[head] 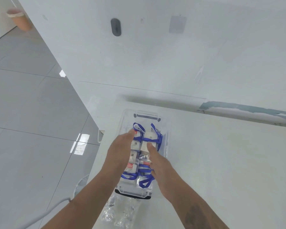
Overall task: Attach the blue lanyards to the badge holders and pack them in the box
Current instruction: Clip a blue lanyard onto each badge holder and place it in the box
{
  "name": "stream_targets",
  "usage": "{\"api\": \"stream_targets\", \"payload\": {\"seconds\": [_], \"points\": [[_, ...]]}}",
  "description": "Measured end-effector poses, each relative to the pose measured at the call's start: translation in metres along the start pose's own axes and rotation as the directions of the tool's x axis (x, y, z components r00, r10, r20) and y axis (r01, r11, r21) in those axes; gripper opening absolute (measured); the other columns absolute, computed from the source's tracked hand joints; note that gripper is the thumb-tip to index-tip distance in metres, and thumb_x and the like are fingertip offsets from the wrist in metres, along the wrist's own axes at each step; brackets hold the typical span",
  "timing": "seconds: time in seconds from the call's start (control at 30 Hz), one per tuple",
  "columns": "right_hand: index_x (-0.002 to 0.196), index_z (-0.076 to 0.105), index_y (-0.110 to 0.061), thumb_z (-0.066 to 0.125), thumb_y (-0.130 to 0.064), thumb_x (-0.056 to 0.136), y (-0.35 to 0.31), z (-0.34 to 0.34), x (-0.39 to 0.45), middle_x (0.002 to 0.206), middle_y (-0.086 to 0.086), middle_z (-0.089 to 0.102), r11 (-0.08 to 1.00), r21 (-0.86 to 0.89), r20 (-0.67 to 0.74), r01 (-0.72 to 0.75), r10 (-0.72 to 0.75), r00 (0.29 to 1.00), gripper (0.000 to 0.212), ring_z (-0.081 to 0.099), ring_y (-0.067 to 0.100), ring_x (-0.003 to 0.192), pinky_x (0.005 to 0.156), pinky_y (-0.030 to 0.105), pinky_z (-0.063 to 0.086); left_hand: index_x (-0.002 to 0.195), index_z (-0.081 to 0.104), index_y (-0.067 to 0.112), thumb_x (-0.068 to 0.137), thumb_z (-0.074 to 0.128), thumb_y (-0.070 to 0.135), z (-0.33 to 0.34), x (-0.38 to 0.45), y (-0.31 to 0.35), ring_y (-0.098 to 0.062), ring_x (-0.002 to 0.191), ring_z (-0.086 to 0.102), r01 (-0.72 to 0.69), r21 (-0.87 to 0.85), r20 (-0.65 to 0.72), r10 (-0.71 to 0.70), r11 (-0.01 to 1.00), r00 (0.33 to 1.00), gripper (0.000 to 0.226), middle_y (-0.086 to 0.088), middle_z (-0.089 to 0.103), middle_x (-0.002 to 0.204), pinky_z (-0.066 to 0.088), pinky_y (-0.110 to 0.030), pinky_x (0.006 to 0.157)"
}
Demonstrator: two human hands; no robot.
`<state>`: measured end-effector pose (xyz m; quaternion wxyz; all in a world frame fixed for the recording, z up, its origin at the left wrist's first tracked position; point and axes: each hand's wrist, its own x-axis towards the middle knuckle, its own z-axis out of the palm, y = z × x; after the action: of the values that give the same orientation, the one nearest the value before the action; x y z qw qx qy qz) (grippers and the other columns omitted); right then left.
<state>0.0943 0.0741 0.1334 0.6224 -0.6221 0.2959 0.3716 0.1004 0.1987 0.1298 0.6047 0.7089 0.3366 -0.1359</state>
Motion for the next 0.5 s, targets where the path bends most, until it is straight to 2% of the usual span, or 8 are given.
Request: {"api": "stream_targets", "payload": {"seconds": [0.07, 0.13, 0.2, 0.27, 0.33, 0.37, 0.43, 0.5], "points": [[0.105, 0.054, -0.029, 0.049, -0.051, 0.097, 0.000, -0.006, -0.011, 0.084, -0.016, 0.060, 0.996, 0.026, -0.012, 0.084, -0.084, 0.996, 0.024, 0.058, 0.000, 0.072, 0.066, 0.016, 0.045, 0.094, 0.056, 0.041, 0.100, 0.046, 0.047, -0.006, -0.008, 0.001, -0.008, 0.104, 0.060, -0.160, -0.045, -0.032, 0.159, 0.986, 0.987, 0.013, 0.026, 0.061, 0.098, 0.047, -0.029, 0.091], [0.103, 0.061, -0.028, 0.048, -0.044, 0.099, 0.001, -0.013, -0.023, 0.078, -0.019, 0.070, 0.980, 0.045, -0.028, 0.195, -0.194, 0.981, 0.021, 0.067, -0.003, 0.066, 0.054, 0.011, 0.048, 0.099, 0.058, 0.043, 0.100, 0.045, 0.044, -0.013, -0.015, 0.001, 0.006, 0.098, 0.062, -0.285, -0.055, -0.051, 0.283, 0.957, 0.958, 0.013, 0.032, 0.064, 0.091, 0.045, -0.019, 0.079], [0.097, 0.063, -0.028, 0.048, -0.039, 0.100, 0.000, -0.022, -0.038, 0.074, -0.020, 0.071, 0.950, 0.036, -0.077, 0.311, -0.307, 0.948, 0.019, 0.067, -0.009, 0.063, 0.053, 0.011, 0.049, 0.106, 0.058, 0.043, 0.100, 0.045, 0.044, -0.021, -0.020, 0.002, 0.015, 0.096, 0.059, -0.383, -0.018, -0.082, 0.380, 0.924, 0.921, 0.014, 0.036, 0.064, 0.095, 0.044, -0.016, 0.079], [0.099, 0.065, -0.032, 0.054, -0.042, 0.096, 0.004, -0.030, -0.050, 0.088, -0.023, 0.073, 0.900, 0.007, -0.170, 0.436, -0.429, 0.887, 0.016, 0.067, -0.010, 0.084, 0.076, 0.016, 0.053, 0.117, 0.056, 0.044, 0.099, 0.046, 0.048, -0.029, -0.024, 0.000, 0.016, 0.103, 0.055, -0.455, 0.024, -0.091, 0.456, 0.890, 0.885, 0.021, 0.033, 0.060, 0.109, 0.043, -0.016, 0.082], [0.114, 0.064, -0.036, 0.051, -0.055, 0.084, 0.010, -0.036, -0.064, 0.116, -0.023, 0.067, 0.844, -0.093, -0.236, 0.529, -0.535, 0.811, 0.038, 0.060, -0.004, 0.113, 0.103, 0.030, 0.045, 0.126, 0.052, 0.044, 0.098, 0.045, 0.052, -0.036, -0.029, -0.004, 0.013, 0.110, 0.052, -0.510, 0.069, -0.076, 0.514, 0.858, 0.854, 0.030, 0.029, 0.057, 0.120, 0.042, -0.016, 0.085], [0.123, 0.062, -0.035, 0.049, -0.058, 0.081, 0.015, -0.040, -0.073, 0.124, -0.022, 0.064, 0.818, -0.134, -0.255, 0.559, -0.573, 0.779, 0.049, 0.055, -0.003, 0.119, 0.109, 0.034, 0.041, 0.129, 0.051, 0.043, 0.097, 0.045, 0.054, -0.039, -0.033, -0.006, 0.009, 0.114, 0.052, -0.534, 0.093, -0.070, 0.541, 0.840, 0.838, 0.034, 0.028, 0.054, 0.126, 0.042, -0.018, 0.088], [0.131, 0.058, -0.033, 0.050, -0.058, 0.085, 0.021, -0.048, -0.091, 0.128, -0.024, 0.061, 0.760, -0.201, -0.280, 0.618, -0.649, 0.707, 0.053, 0.052, -0.010, 0.119, 0.109, 0.025, 0.041, 0.135, 0.048, 0.042, 0.095, 0.044, 0.060, -0.044, -0.042, -0.007, 0.004, 0.121, 0.049, -0.588, 0.140, -0.068, 0.600, 0.797, 0.797, 0.044, 0.027, 0.049, 0.135, 0.040, -0.023, 0.097], [0.134, 0.055, -0.034, 0.052, -0.056, 0.093, 0.025, -0.058, -0.102, 0.128, -0.028, 0.058, 0.721, -0.276, -0.284, 0.636, -0.693, 0.663, 0.047, 0.049, -0.022, 0.112, 0.093, 0.002, 0.040, 0.139, 0.044, 0.042, 0.090, 0.040, 0.068, -0.047, -0.048, -0.008, 0.001, 0.127, 0.046, -0.611, 0.183, -0.074, 0.630, 0.770, 0.773, 0.056, 0.029, 0.044, 0.139, 0.039, -0.027, 0.101]]}}
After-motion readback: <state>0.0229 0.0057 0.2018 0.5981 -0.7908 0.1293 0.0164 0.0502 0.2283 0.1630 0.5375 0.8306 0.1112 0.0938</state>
